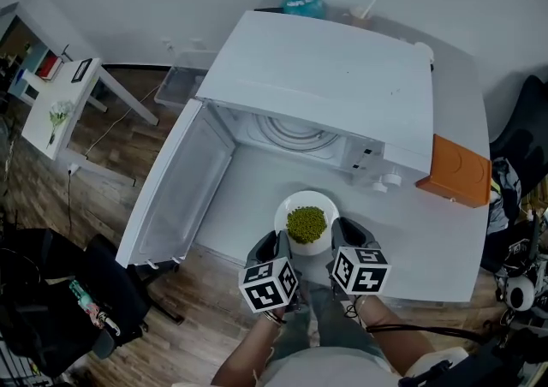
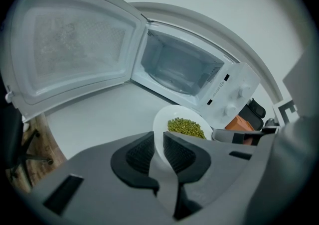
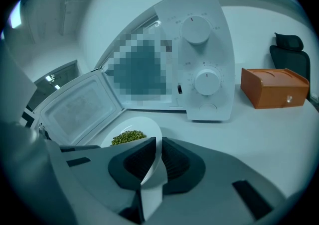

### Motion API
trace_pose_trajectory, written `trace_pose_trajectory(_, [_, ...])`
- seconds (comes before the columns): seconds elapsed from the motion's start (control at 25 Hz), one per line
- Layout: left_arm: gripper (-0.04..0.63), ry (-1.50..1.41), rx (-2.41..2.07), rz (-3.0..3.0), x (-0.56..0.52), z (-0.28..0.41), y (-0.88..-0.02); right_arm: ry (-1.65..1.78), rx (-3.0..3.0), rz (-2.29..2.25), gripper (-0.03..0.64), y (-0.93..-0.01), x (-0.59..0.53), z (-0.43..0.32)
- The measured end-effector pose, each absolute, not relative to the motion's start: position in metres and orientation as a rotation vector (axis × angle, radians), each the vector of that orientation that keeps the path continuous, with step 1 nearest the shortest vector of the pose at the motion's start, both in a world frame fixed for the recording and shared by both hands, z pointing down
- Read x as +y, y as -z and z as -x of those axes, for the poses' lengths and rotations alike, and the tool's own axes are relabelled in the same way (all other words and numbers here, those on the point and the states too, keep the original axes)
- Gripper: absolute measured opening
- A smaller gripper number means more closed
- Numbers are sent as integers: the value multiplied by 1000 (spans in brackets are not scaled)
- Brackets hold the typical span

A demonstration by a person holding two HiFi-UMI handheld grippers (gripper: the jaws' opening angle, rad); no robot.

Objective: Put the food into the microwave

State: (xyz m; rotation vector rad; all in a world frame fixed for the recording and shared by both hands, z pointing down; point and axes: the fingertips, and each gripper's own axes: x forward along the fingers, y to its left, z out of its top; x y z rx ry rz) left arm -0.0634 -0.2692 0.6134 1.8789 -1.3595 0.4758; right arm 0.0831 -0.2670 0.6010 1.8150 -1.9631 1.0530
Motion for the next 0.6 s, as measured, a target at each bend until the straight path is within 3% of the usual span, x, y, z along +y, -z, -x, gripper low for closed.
trace_pose_trajectory(0.6, [60,-417,-1415,-1926,-306,89,-590,-1010,-2023,-1852,49,-579,-302,-58])
